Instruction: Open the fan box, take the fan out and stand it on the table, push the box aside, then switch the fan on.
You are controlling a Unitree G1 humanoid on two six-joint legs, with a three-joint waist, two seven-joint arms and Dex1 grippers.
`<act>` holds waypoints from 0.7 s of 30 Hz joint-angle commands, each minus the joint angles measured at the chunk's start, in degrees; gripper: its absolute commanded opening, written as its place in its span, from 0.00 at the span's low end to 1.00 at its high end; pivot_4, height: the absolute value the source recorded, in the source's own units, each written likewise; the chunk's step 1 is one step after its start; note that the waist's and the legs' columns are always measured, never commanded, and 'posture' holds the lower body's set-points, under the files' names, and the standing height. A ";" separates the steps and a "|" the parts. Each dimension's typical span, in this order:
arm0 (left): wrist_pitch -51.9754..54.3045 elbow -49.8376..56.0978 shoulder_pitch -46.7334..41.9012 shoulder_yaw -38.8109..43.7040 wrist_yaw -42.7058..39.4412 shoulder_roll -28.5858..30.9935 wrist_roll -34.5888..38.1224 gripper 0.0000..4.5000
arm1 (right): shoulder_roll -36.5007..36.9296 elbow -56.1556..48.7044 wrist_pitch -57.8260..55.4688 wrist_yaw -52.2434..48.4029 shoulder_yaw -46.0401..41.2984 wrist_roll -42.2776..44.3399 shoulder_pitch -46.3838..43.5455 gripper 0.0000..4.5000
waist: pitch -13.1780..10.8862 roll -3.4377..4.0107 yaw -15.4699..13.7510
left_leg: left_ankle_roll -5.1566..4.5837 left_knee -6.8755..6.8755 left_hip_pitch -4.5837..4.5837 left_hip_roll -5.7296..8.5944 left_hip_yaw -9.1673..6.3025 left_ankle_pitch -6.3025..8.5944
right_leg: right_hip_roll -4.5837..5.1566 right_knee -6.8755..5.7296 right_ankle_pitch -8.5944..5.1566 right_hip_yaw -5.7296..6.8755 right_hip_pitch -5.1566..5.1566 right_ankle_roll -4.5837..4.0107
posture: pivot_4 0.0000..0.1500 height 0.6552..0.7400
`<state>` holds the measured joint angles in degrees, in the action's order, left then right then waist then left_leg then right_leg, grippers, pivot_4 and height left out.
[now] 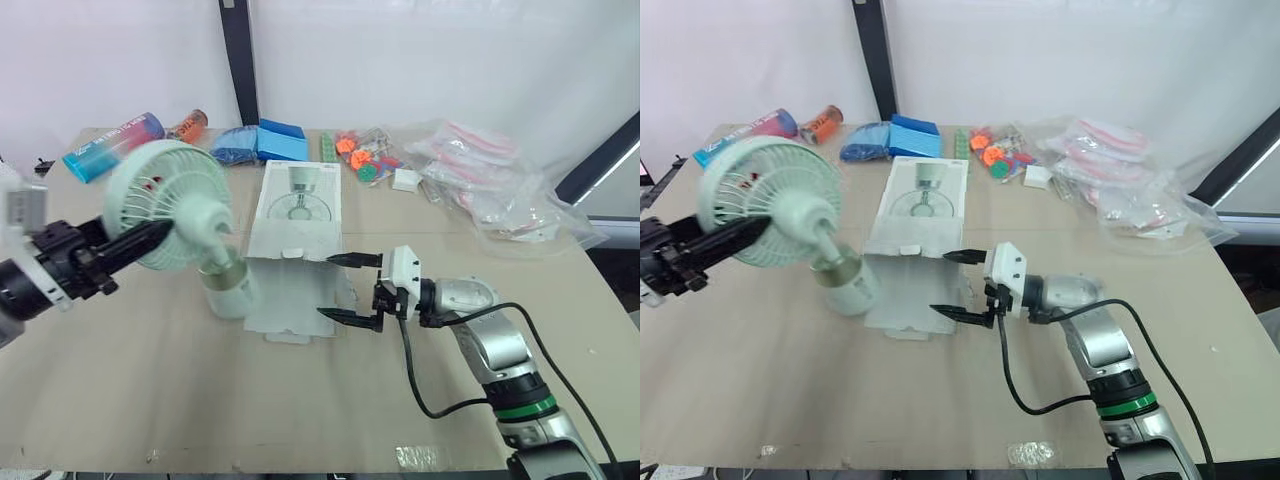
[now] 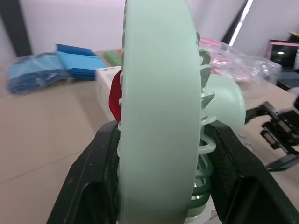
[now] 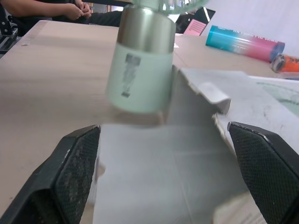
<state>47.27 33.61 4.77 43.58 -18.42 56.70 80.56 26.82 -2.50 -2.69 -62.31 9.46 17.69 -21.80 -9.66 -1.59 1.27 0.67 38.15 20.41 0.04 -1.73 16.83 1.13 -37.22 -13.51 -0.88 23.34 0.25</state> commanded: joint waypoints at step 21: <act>-6.18 -10.94 3.44 10.30 -2.06 -5.38 -14.61 0.43 | -1.23 -1.56 -0.92 2.05 -0.93 0.42 -1.10 1.00 | 0.08 -0.17 -0.11 | 0.03 -0.01 -0.01 0.04 -0.03 0.00 | 0.05 -0.02 -0.02 0.09 -0.01 -0.11 | 1.00 1.00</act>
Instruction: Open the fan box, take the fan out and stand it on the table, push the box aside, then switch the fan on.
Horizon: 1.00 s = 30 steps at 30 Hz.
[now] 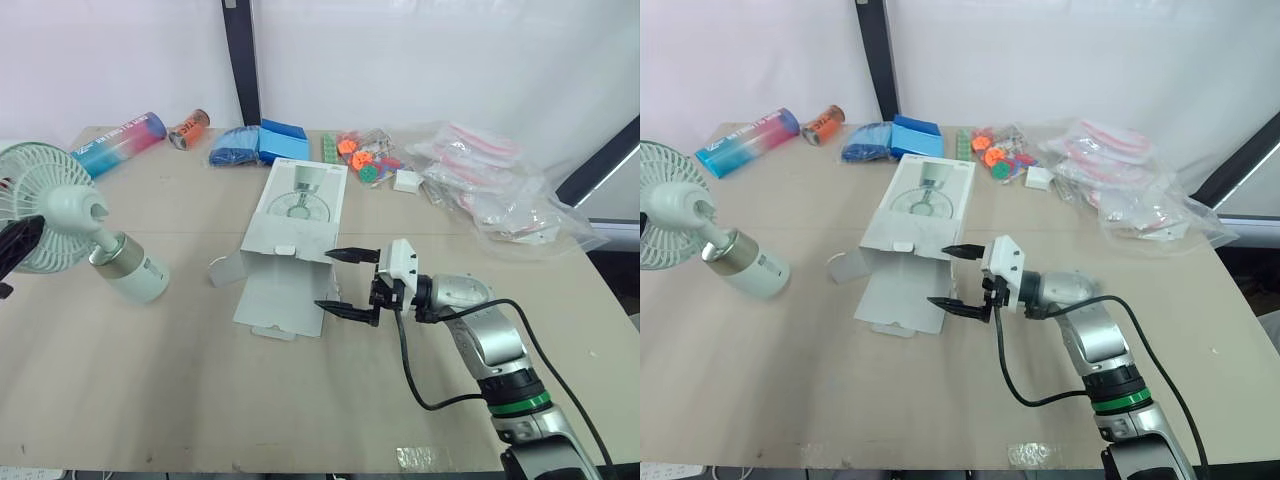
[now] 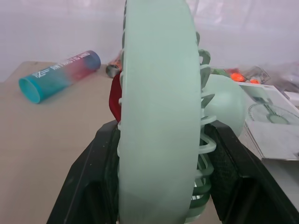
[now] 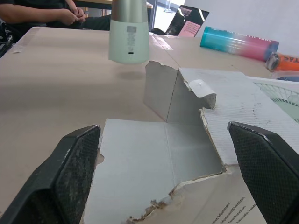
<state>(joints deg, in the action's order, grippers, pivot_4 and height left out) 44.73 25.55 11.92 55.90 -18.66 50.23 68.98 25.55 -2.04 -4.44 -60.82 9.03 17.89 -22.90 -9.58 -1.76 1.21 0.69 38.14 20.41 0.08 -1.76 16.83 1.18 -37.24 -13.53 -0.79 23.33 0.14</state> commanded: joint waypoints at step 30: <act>-1.98 -8.93 -13.49 -13.90 -5.30 -0.61 -16.46 0.43 | 0.72 -10.08 -11.61 0.97 -3.74 13.75 1.94 1.00 | 0.01 -0.02 -0.05 | 0.03 -0.02 -0.05 -0.02 -0.03 0.01 | 0.06 -0.05 0.03 0.09 -0.01 -0.03 | 1.00 1.00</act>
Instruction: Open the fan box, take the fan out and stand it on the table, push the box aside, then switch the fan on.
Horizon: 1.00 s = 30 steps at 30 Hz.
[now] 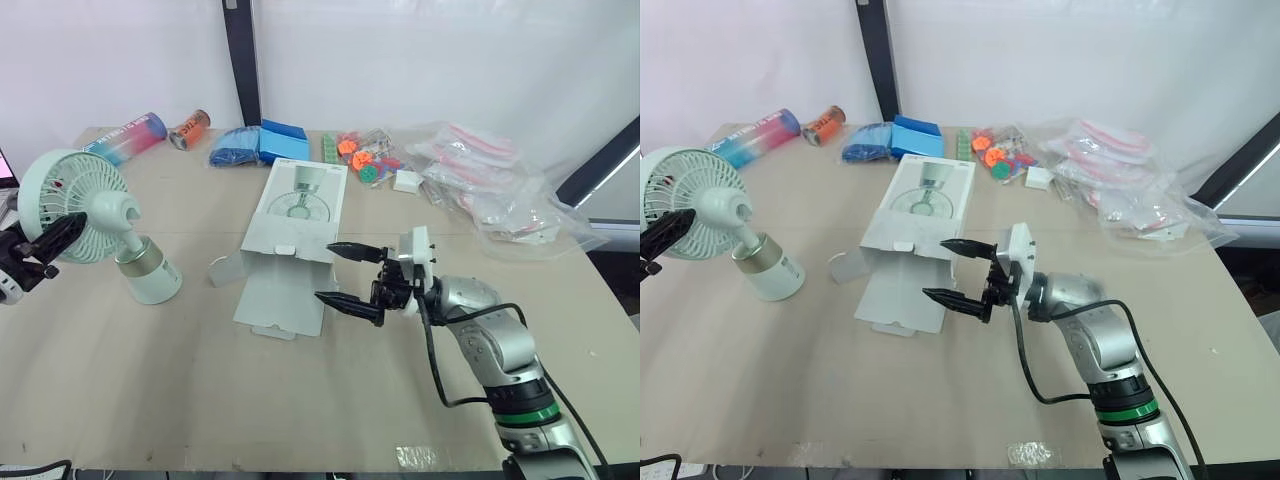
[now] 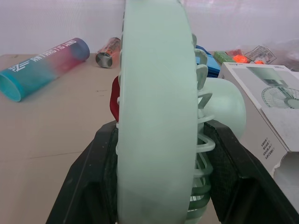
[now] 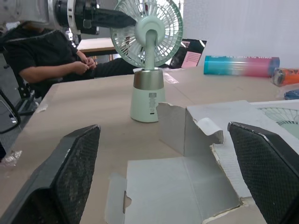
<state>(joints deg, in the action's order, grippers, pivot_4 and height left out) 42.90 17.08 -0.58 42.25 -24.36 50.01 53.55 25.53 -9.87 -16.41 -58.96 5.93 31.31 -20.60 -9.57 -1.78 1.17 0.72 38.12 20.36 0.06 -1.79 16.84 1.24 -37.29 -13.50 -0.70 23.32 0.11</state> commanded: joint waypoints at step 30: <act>-1.22 1.29 -2.92 6.75 -2.96 -0.27 -1.33 0.99 | 0.44 0.29 4.39 -2.21 0.16 -4.41 -0.87 1.00 | 0.00 -0.01 0.05 | 0.00 -0.02 0.03 0.00 0.03 0.01 | 0.02 0.02 0.00 0.01 0.04 0.00 | 1.00 1.00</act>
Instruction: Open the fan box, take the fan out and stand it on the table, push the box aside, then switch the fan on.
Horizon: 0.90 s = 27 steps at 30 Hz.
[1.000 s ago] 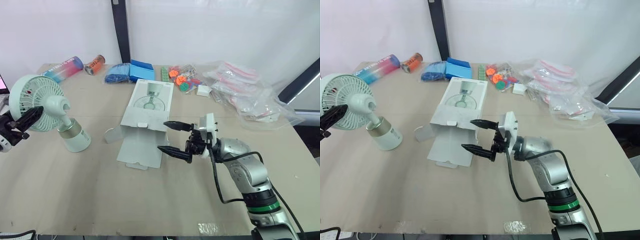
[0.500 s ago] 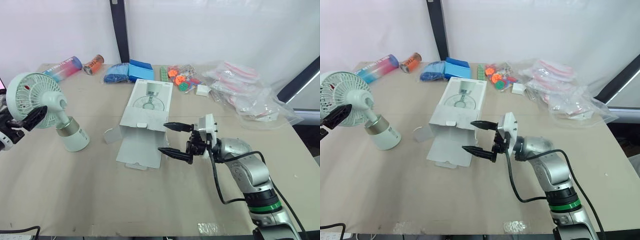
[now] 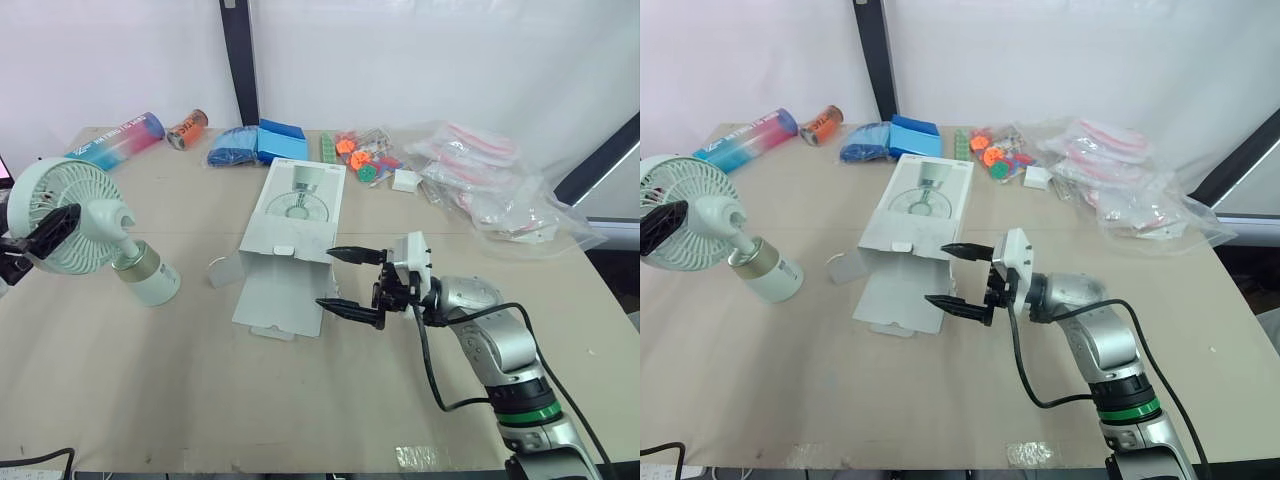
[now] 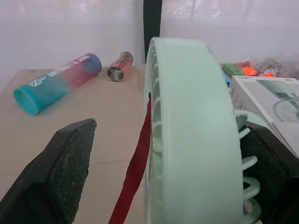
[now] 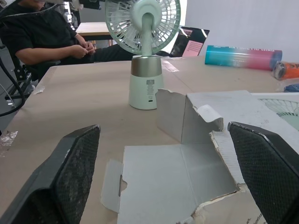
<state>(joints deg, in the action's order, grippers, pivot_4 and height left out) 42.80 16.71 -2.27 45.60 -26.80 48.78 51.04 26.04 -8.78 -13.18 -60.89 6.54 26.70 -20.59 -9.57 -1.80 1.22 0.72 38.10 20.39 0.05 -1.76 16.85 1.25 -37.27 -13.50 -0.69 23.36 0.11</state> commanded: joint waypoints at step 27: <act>1.67 17.62 -11.24 -15.85 -5.71 0.83 14.66 0.99 | -2.25 -9.34 -12.03 15.38 -1.17 0.42 0.68 1.00 | 0.00 -0.02 0.05 | 0.01 0.01 0.02 0.03 0.00 0.00 | -0.01 0.00 -0.01 -0.03 -0.01 0.02 | 1.00 1.00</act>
<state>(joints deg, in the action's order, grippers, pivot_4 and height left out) 44.31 30.24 -14.42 32.36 -31.91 50.03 65.28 24.46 -14.07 -22.89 -49.10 6.31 26.64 -20.00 -9.58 -1.82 1.27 0.74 38.10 20.40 0.08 -1.75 16.84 1.25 -37.27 -13.51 -0.73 23.36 0.13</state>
